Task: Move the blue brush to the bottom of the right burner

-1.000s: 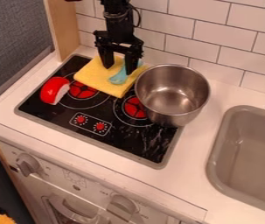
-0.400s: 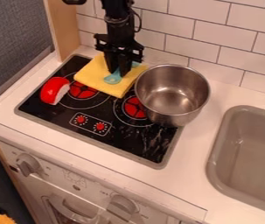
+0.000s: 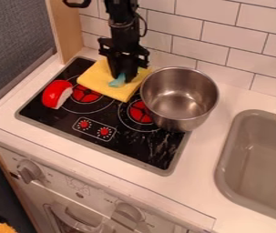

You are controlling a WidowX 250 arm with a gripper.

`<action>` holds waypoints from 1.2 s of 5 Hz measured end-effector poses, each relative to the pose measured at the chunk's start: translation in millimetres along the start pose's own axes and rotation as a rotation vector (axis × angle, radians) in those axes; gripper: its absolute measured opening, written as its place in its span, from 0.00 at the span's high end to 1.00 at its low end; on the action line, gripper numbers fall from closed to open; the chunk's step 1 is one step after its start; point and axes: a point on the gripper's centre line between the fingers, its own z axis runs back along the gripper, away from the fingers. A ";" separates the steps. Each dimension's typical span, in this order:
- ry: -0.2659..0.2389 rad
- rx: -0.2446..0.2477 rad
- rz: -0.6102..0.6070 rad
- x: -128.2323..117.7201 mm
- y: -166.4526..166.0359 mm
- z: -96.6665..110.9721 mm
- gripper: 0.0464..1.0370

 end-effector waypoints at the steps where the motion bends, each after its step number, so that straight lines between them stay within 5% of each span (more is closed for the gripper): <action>1: -0.003 0.017 -0.012 -3.5 -3.0 5.6 0.82; 2: -0.071 0.043 -0.044 -10.9 -11.0 40.9 0.94; 3: -0.111 0.088 -0.039 -50.9 -24.5 83.0 0.96; 4: -0.006 0.086 0.070 -97.1 -28.6 67.0 0.96; 6: 0.091 0.048 0.260 -147.8 -43.0 38.5 0.96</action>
